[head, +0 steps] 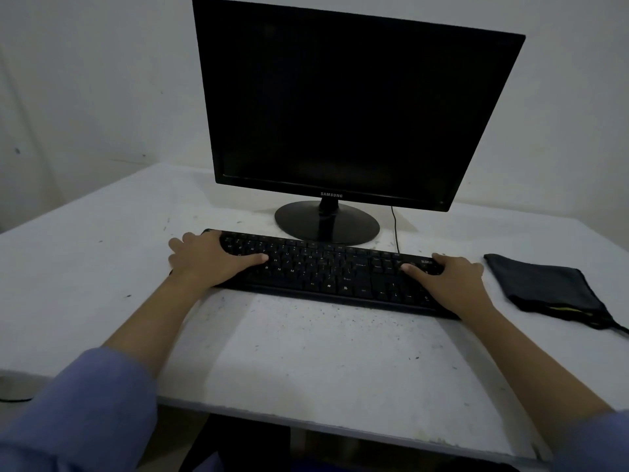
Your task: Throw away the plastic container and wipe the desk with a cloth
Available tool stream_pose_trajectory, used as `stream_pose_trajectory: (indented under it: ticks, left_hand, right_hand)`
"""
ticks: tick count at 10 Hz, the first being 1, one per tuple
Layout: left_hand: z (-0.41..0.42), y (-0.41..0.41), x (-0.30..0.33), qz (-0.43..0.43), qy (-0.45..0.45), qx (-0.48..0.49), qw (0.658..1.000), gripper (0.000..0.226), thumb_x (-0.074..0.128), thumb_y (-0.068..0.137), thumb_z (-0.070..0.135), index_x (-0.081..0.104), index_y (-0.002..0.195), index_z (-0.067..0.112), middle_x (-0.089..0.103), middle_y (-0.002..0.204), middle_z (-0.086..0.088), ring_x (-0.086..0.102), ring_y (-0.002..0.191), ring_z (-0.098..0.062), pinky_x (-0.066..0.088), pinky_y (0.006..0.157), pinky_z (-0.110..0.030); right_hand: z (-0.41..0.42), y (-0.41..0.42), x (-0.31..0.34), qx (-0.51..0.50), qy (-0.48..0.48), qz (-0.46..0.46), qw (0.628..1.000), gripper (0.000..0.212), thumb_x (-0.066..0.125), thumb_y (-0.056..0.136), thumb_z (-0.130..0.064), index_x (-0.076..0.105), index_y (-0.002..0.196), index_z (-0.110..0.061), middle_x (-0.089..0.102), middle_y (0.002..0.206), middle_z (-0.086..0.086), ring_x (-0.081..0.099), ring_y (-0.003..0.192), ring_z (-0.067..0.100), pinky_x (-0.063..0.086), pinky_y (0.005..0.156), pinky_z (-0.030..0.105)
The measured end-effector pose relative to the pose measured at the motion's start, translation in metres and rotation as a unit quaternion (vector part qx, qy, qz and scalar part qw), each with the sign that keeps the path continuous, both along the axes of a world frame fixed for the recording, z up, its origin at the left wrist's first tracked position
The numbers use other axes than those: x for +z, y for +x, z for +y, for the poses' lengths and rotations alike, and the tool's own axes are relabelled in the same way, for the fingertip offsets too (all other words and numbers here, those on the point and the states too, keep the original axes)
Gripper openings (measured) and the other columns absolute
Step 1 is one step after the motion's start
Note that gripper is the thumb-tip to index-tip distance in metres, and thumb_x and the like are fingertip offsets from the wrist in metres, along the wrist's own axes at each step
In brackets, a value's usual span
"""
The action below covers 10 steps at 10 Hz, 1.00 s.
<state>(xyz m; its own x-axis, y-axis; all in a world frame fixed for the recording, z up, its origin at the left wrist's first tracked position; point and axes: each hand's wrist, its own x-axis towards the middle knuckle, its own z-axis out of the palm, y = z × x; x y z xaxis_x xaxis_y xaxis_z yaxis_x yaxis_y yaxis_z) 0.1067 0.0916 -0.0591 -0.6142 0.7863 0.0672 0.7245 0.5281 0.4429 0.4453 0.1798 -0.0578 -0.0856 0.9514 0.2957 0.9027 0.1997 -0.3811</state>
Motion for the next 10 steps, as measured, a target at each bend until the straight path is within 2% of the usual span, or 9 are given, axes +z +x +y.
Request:
stream_pose_trajectory:
  ticks: [1,4,6,7,8,9,10]
  left_hand:
    - [-0.001,0.004,0.003,-0.013,-0.006,0.014,1.000,0.105,0.059,0.047,0.084,0.047,0.130,0.022,0.045,0.122,-0.019,0.033,0.120,-0.038,0.039,0.092,-0.043]
    - [-0.002,0.007,0.005,-0.023,-0.011,0.018,1.000,0.099,0.062,0.048,0.082,0.050,0.126,0.022,0.043,0.122,-0.018,0.033,0.119,-0.038,0.038,0.093,-0.044]
    - [-0.002,0.003,0.005,-0.024,-0.016,0.012,1.000,0.102,0.061,0.048,0.083,0.048,0.128,0.021,0.042,0.124,-0.019,0.031,0.121,-0.038,0.036,0.095,-0.044]
    - [-0.001,0.001,0.008,-0.006,-0.035,0.007,0.999,0.101,0.056,0.051,0.085,0.047,0.127,0.018,0.041,0.127,-0.020,0.031,0.123,-0.038,0.034,0.097,-0.045]
    - [0.006,0.012,0.014,0.092,-0.080,0.010,0.992,0.090,0.048,0.065,0.081,0.048,0.125,0.013,0.035,0.138,-0.020,0.024,0.130,-0.039,0.025,0.105,-0.049]
    - [0.018,0.029,0.029,0.188,-0.049,-0.019,0.981,0.064,0.053,0.080,0.058,0.048,0.122,0.010,0.038,0.134,-0.018,0.028,0.127,-0.035,0.031,0.101,-0.045]
    - [0.026,0.036,0.036,0.241,0.070,-0.100,0.963,0.028,0.051,0.087,0.021,0.052,0.109,0.004,0.051,0.115,-0.015,0.043,0.111,-0.031,0.041,0.075,-0.037]
  right_hand:
    - [-0.001,-0.001,0.001,0.001,-0.001,0.000,1.000,0.070,0.055,0.079,-0.058,0.060,0.108,0.005,0.065,0.110,0.021,0.050,0.111,0.037,0.026,0.098,0.040]
    - [0.001,0.000,-0.002,-0.001,-0.004,0.021,1.000,0.072,0.056,0.079,-0.058,0.053,0.125,-0.002,0.059,0.122,0.019,0.040,0.121,0.036,0.026,0.102,0.040]
    - [0.006,0.002,-0.005,-0.012,0.005,-0.007,1.000,0.067,0.053,0.079,-0.060,0.060,0.112,-0.003,0.062,0.110,0.020,0.046,0.112,0.036,0.028,0.096,0.038]
    - [0.011,0.002,-0.003,-0.040,-0.014,-0.042,0.998,0.067,0.047,0.077,-0.069,0.062,0.104,-0.010,0.063,0.103,0.015,0.046,0.109,0.035,0.037,0.085,0.040]
    - [0.015,-0.005,0.005,-0.076,0.014,-0.169,0.983,0.067,0.039,0.078,-0.072,0.062,0.094,-0.011,0.062,0.097,0.011,0.048,0.104,0.030,0.039,0.084,0.041]
    - [0.017,-0.017,0.018,-0.072,0.076,-0.206,0.973,0.054,0.041,0.086,-0.056,0.062,0.094,-0.007,0.063,0.097,0.010,0.053,0.097,0.029,0.038,0.080,0.038]
    - [0.018,-0.031,0.016,-0.048,0.123,-0.138,0.982,0.039,0.044,0.091,-0.038,0.058,0.093,-0.002,0.062,0.094,0.014,0.059,0.088,0.033,0.038,0.069,0.034]
